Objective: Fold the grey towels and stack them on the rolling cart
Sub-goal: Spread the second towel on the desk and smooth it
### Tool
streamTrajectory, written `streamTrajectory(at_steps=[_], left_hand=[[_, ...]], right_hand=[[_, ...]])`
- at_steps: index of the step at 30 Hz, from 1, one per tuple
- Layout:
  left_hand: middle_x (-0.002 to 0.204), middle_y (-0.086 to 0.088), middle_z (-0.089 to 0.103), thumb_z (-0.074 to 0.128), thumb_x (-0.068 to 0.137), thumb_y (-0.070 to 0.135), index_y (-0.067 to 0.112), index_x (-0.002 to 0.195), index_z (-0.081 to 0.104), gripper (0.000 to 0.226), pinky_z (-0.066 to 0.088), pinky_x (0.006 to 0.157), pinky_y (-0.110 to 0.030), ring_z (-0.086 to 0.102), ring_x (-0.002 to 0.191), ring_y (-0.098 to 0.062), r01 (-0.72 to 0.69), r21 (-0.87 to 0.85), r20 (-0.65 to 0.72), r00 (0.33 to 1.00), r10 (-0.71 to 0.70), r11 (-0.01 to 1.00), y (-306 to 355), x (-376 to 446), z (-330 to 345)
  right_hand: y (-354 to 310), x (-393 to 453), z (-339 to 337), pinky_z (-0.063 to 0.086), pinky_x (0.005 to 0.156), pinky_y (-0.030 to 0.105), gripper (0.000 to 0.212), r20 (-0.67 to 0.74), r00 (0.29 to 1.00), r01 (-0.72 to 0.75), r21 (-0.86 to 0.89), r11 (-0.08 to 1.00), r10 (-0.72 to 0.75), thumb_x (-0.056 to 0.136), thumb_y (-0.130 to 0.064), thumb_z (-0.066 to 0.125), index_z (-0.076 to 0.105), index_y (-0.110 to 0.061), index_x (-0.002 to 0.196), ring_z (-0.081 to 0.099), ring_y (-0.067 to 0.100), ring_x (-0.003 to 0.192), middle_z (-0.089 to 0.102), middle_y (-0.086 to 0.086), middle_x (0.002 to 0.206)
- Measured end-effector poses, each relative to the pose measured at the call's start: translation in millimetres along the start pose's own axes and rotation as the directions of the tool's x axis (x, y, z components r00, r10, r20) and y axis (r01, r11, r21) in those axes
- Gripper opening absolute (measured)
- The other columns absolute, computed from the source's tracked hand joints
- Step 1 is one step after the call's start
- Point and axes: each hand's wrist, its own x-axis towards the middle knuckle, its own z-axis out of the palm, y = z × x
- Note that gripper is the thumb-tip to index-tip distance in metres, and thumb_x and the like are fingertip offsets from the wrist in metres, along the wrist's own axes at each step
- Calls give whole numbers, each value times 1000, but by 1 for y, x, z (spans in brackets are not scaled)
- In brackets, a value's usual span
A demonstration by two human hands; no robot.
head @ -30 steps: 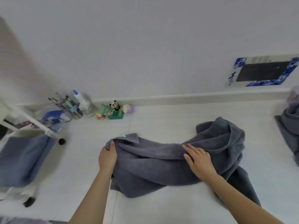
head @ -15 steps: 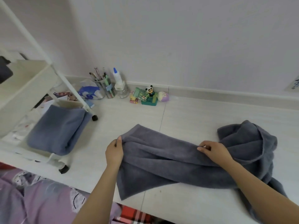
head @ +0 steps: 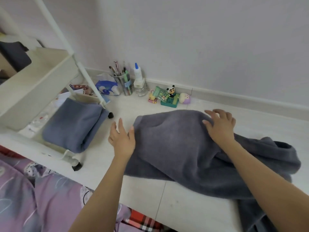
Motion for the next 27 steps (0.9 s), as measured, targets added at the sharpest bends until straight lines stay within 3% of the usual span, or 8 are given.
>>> streamTrajectory(at_steps=[4,7,9,15,18,22,25,27], left_hand=[[154,-14,23,39,99,35,15,147,32,52,19,114,-43,24,139,-33,-178,62,169,972,165,982,-10,-53,28],[160,-10,7,0,90,66,22,152,5,77,4,119,-44,7,147,-28,-280,231,385,906,177,932,-40,-78,49],[161,-4,3,-21,77,72,27,151,-2,88,-5,118,-45,-1,148,-24,-316,320,408,897,171,893,-58,-80,53],[158,-14,14,18,96,57,12,146,29,68,-10,117,-46,2,147,-28,-145,426,297,955,13,893,-37,-62,36],[160,-10,-3,2,88,65,19,153,1,79,-12,116,-43,-6,147,-27,-280,348,389,911,134,895,-35,-71,48],[159,-5,-18,-17,70,75,30,142,-25,85,-15,114,-46,-16,146,-25,-276,398,456,887,72,875,-65,-73,49],[158,-5,-22,5,89,68,32,146,-21,73,-14,116,-45,-19,145,-23,-236,416,481,877,8,878,-81,-58,33],[157,-6,-23,15,97,58,31,148,-18,67,-15,116,-45,-21,145,-22,-225,431,509,861,-29,874,-87,-50,24]], right_hand=[[-13,-45,46,31,97,43,31,214,943,260,-1,966,-254,95,-31,47,62,-21,120,48,30,116,57,4,124],[-9,-70,69,18,112,38,52,501,843,276,-91,957,-196,97,-50,25,34,-29,144,25,21,139,28,-3,153],[-8,-76,75,7,116,37,56,538,819,301,-107,948,-199,97,-53,18,18,-33,149,8,19,144,10,-6,158],[-16,-72,76,5,117,33,51,587,759,314,47,948,-280,100,-48,24,23,-32,148,3,11,145,8,-9,158],[-29,-84,84,-1,116,32,70,598,740,374,14,927,-307,87,-62,3,15,-33,149,-4,13,145,2,-11,158],[-48,-87,88,-4,116,32,65,655,657,427,85,900,-373,92,-60,9,11,-32,150,-8,13,145,0,-10,159],[-43,-86,78,12,115,35,63,513,780,412,11,911,-359,93,-54,11,39,-25,142,24,18,141,30,-3,153],[-32,-94,70,33,104,41,63,361,887,352,-125,928,-288,89,-50,17,63,-21,120,51,25,120,59,1,130]])
